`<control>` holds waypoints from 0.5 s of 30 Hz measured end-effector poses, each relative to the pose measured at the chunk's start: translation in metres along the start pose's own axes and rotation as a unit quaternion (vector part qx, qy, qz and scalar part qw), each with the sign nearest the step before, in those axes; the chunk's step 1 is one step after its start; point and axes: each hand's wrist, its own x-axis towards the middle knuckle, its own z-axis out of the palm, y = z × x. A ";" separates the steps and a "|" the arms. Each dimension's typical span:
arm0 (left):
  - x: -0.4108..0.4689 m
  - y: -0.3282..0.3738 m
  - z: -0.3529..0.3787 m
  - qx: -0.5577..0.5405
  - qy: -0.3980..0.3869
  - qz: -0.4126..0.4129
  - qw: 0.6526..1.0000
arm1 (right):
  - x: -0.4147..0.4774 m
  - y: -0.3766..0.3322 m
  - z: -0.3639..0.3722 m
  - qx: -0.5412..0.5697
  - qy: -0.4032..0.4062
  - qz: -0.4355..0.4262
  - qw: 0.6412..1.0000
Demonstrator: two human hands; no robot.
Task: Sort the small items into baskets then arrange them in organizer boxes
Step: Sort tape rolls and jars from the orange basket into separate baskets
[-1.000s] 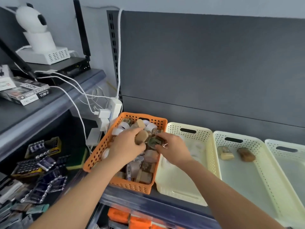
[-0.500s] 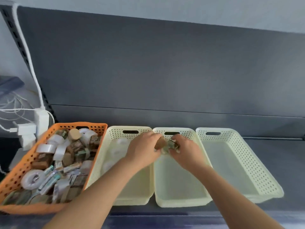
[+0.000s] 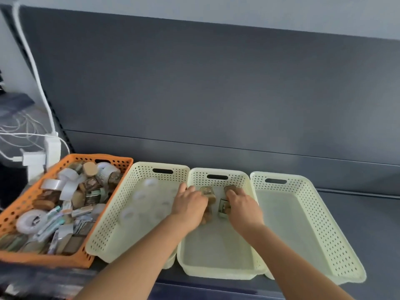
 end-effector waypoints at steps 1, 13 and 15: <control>-0.001 0.001 0.000 -0.003 -0.001 0.003 1.000 | 0.001 0.001 0.002 -0.008 0.005 -0.008 1.000; -0.051 -0.047 -0.020 -0.177 0.175 -0.050 0.967 | 0.010 -0.056 -0.001 0.089 0.086 -0.137 0.983; -0.070 -0.072 -0.027 -0.172 0.189 -0.077 0.964 | 0.006 -0.086 -0.005 0.131 0.082 -0.181 0.971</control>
